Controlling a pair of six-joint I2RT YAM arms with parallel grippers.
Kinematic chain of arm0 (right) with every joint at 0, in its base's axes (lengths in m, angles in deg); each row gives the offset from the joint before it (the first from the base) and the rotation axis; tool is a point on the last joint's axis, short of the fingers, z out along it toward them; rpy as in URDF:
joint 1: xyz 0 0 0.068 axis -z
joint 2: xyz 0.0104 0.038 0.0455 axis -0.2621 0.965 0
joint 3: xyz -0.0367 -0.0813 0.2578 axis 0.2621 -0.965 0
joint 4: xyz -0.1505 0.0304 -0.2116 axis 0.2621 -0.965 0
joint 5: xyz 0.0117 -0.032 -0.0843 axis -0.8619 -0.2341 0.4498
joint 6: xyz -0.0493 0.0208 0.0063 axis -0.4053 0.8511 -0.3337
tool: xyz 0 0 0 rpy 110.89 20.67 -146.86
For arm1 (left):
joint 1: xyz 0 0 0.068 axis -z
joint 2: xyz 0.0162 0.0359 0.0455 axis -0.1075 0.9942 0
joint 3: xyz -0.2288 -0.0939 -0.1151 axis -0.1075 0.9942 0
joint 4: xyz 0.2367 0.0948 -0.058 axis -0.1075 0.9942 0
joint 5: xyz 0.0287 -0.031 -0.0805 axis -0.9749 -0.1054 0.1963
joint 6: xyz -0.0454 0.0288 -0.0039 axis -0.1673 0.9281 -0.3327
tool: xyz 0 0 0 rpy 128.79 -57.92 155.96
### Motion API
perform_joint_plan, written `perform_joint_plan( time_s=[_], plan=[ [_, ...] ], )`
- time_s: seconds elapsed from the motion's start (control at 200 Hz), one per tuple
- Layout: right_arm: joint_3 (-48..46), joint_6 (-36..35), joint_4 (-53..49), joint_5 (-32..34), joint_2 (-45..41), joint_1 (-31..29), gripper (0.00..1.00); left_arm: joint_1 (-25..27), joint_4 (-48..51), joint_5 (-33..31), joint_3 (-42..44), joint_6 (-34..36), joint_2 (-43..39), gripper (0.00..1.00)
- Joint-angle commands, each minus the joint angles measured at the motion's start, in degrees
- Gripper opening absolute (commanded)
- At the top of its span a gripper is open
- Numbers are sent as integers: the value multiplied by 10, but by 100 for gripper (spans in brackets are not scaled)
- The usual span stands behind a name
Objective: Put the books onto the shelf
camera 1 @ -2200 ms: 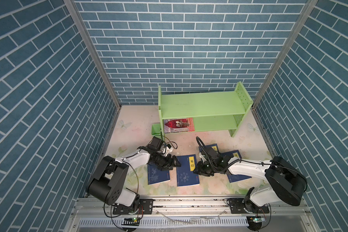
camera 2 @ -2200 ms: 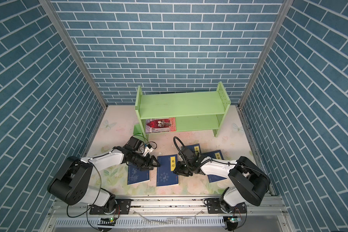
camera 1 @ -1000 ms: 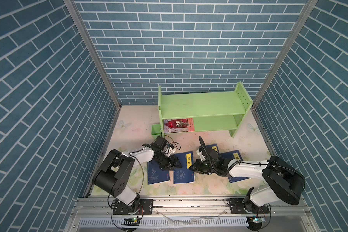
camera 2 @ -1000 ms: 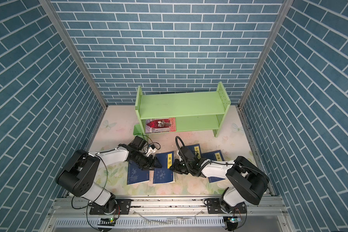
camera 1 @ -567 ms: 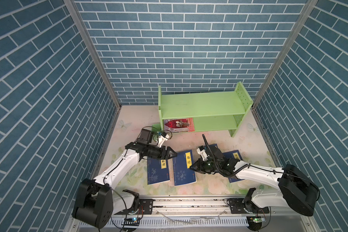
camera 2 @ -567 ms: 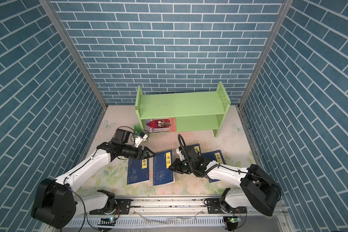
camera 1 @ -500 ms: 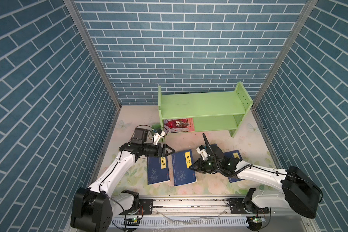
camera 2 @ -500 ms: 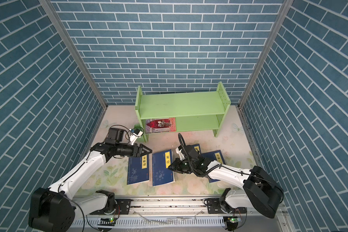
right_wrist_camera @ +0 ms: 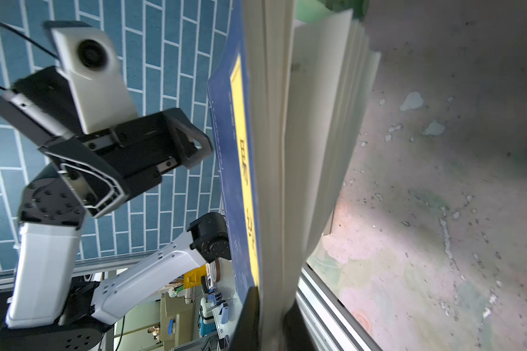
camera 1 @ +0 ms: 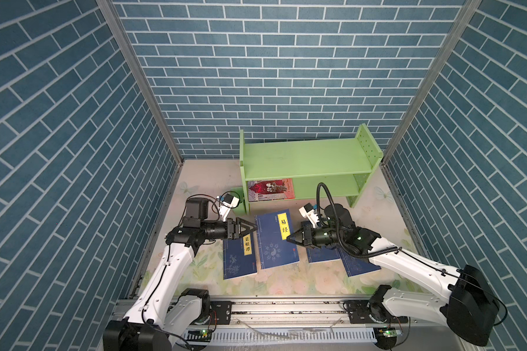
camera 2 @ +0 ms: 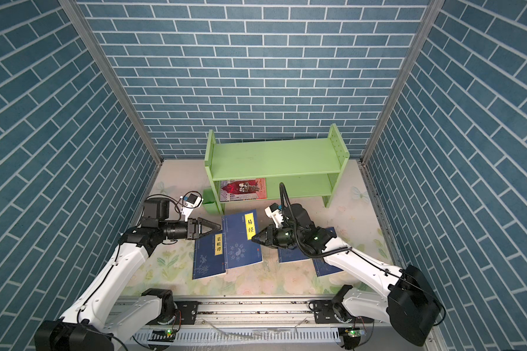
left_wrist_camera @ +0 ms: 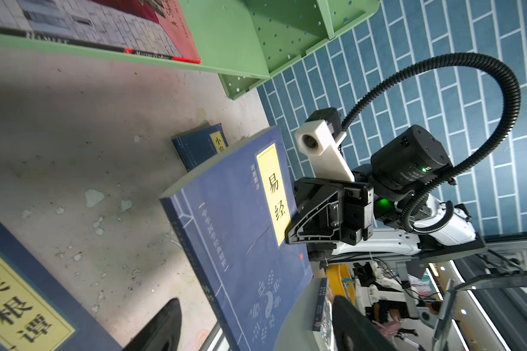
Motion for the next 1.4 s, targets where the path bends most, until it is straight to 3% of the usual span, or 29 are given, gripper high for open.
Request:
perform_joint_plan(
  time_s=[0.0, 0.175, 0.36, 0.445, 0.555, 0.65, 0.7, 0.955, 1.075, 1.2, 1.395],
  plan=[
    [29, -26, 3, -37, -15, 7, 0, -2, -58, 50, 10, -45, 5, 80],
    [52, -29, 18, -54, -1, 13, 0, 30, -153, 103, 24, -125, 17, 81],
    [76, -26, 34, -72, 28, 13, 0, 61, -134, 103, -4, -107, 50, 76],
    [78, -26, 43, -74, 30, 15, 0, 61, -122, 104, -16, -98, 59, 64],
    [84, -27, 41, -73, 34, 18, 0, 61, -123, 95, -25, -101, 62, 35],
    [84, -29, 26, -60, 35, 21, 26, 61, -117, 90, -40, -101, 63, 8],
    [81, -31, 17, -47, 28, 22, 38, 61, -107, 92, -52, -97, 63, 1],
    [80, -76, -101, 84, -111, 56, 69, 61, 13, 91, -168, 7, 67, 0],
    [94, -87, -116, 133, -173, 63, 75, 61, 16, 9, -241, 14, 67, 0],
    [94, -77, -67, 142, -202, 63, 75, 61, -36, -56, -304, -29, 86, 0],
    [43, -10, 128, 127, -184, 62, 75, 61, -144, -167, -344, -165, 118, 0]
  ],
)
